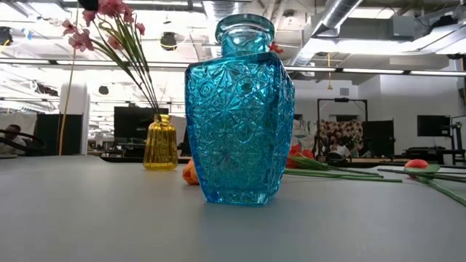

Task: Sort flowers into vase by color
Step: Put the left pink flowers into the yellow vase

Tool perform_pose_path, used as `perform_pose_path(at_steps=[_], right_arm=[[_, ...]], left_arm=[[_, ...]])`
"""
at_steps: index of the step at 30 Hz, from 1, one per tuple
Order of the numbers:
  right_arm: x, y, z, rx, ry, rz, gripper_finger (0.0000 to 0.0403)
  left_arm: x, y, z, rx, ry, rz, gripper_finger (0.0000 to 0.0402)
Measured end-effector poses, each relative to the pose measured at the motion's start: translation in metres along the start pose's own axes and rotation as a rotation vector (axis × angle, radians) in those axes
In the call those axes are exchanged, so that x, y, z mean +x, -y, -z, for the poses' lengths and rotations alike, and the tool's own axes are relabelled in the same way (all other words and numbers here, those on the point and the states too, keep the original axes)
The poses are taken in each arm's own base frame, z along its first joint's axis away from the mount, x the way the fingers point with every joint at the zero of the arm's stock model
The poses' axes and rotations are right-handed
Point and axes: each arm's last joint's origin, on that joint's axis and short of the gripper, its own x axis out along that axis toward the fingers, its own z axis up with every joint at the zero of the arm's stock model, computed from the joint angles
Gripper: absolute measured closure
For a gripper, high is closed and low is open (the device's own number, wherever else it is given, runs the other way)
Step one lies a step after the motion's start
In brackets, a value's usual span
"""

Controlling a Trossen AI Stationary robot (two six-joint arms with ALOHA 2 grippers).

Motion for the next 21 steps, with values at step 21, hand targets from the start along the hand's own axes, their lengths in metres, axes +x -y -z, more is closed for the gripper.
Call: perform_pose_path(at_steps=[21], right_arm=[[0.068,-0.026,0.071,-0.051,0.153,-0.028,0.0363]], left_arm=[[0.017,-0.018,-0.016,0.115,0.198,0.06,0.0237]])
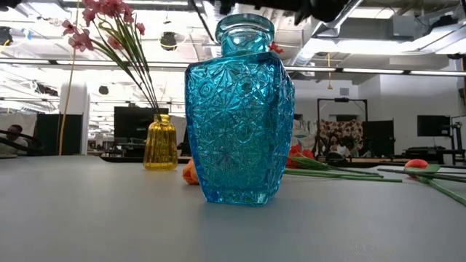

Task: Sort flowers into vase by color
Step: Put the left pink flowers into the yellow vase

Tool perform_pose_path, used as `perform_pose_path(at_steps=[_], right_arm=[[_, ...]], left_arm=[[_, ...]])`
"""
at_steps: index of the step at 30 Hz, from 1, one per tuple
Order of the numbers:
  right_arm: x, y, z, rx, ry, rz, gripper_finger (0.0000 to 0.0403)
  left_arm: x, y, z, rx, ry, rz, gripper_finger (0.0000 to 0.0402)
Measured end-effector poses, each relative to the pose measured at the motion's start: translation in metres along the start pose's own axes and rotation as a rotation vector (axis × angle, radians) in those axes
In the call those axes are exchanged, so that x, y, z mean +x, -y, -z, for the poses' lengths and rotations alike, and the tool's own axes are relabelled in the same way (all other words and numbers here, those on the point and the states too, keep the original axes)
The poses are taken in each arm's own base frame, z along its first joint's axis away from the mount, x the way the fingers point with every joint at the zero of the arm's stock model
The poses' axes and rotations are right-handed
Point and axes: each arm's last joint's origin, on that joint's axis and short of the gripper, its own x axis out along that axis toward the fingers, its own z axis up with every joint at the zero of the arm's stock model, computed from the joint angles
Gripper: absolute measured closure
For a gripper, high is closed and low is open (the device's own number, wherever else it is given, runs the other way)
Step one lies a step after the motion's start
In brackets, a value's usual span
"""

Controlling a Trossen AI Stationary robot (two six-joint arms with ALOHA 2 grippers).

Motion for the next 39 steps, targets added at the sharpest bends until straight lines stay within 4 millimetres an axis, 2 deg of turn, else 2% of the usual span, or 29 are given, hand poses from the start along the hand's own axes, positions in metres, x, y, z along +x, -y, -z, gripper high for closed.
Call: perform_pose_path(at_steps=[6,19,23,31,39], right_arm=[[0.004,-0.003,0.012,0.002,-0.022,-0.006,0.0363],[0.003,-0.005,0.019,0.047,-0.099,-0.025,0.0363],[0.003,-0.005,0.02,0.05,-0.109,-0.027,0.0363],[0.003,-0.005,0.021,0.051,-0.112,-0.025,0.0357],[0.0,-0.003,0.017,0.101,-0.149,-0.028,0.0316]], left_arm=[[0.002,-0.003,0.001,0.0,0.002,-0.01,0.0237],[0.005,-0.008,0.002,0.003,0.013,-0.006,0.0241],[0.006,-0.008,0.003,-0.004,0.011,-0.014,0.0275],[0.006,-0.008,0.003,-0.03,0.001,-0.022,0.0388],[0.006,-0.009,0.007,-0.046,-0.041,-0.066,0.0395]])
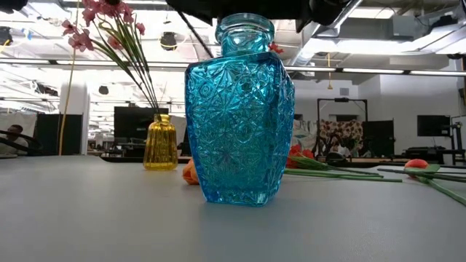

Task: Sort flowers into vase by color
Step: Put the left pink flowers into the yellow vase

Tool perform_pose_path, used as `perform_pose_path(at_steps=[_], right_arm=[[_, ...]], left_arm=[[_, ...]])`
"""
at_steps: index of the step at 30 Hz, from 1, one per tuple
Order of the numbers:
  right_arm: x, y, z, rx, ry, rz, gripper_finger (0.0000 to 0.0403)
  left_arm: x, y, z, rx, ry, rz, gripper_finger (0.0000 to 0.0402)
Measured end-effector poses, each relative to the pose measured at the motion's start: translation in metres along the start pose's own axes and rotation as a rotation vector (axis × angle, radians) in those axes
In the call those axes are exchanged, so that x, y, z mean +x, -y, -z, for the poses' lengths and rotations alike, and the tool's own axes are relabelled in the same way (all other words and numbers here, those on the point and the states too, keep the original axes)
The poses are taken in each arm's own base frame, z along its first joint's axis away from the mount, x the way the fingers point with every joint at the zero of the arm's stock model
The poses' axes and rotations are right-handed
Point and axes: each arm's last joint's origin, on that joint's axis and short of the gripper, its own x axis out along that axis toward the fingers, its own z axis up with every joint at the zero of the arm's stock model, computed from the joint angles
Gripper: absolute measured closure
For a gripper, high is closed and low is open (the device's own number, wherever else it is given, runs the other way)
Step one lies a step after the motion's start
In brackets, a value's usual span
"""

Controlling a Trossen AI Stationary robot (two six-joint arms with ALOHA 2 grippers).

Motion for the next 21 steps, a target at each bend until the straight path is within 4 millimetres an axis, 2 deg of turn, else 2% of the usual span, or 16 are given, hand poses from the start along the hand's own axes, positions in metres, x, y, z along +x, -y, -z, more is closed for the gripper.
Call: perform_pose_path(at_steps=[11,17,21], right_arm=[[-0.031,0.01,-0.022,-0.026,-0.204,-0.03,0.0204],[-0.046,0.017,-0.03,-0.019,-0.284,-0.028,0.0189],[-0.052,0.023,-0.03,-0.014,-0.325,-0.02,0.019]], left_arm=[[0.0,-0.002,0.005,0.005,-0.065,-0.103,0.0398],[0.005,-0.002,-0.004,0.037,-0.089,-0.153,0.0399],[0.011,0.001,-0.01,0.107,-0.189,-0.133,0.0399]])
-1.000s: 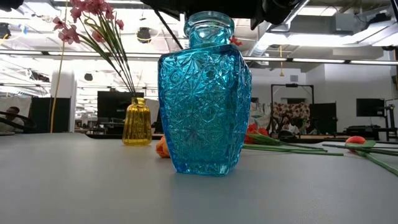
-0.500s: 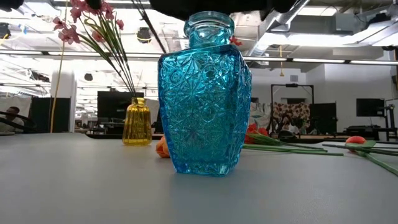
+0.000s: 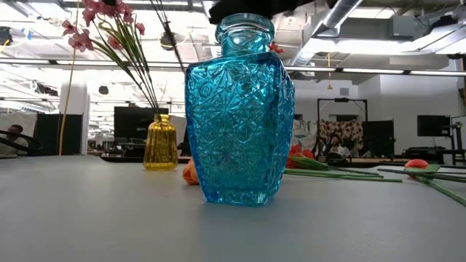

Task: Sort flowers into vase by color
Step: Put the left pink flowers into the yellow vase

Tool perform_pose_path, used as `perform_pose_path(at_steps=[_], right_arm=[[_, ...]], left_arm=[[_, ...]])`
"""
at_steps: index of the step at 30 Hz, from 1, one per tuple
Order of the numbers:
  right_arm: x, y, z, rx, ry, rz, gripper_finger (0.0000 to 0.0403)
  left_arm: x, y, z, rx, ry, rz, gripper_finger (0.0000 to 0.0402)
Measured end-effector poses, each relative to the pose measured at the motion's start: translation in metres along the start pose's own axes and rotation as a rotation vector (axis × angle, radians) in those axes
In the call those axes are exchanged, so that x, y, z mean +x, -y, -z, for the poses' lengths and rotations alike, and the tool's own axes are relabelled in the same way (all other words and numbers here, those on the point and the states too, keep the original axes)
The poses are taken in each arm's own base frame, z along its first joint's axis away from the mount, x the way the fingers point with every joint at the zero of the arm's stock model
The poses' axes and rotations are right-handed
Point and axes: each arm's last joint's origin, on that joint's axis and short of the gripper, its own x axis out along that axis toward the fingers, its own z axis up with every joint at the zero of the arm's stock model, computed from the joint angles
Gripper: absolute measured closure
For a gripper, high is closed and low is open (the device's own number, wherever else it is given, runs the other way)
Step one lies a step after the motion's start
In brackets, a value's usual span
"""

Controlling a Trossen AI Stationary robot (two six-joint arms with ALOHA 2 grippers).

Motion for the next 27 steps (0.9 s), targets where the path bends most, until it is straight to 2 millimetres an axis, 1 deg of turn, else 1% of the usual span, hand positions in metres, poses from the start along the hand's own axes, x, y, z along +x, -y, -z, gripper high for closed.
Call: perform_pose_path(at_steps=[6,11,18,27], right_arm=[[-0.001,0.006,0.006,0.04,-0.056,0.006,0.0191],[-0.002,0.008,0.007,0.05,-0.064,0.01,0.0191],[-0.002,0.008,0.007,0.051,-0.062,0.011,0.0191],[-0.002,0.008,0.007,0.051,-0.062,0.012,0.0191]], left_arm=[[0.0,0.003,-0.004,0.023,-0.165,0.032,0.0399],[0.0,0.001,-0.005,0.063,-0.169,-0.042,0.0399],[0.005,-0.009,-0.004,0.109,-0.193,-0.226,0.0399],[0.017,-0.023,0.001,0.117,-0.212,-0.322,0.0395]])
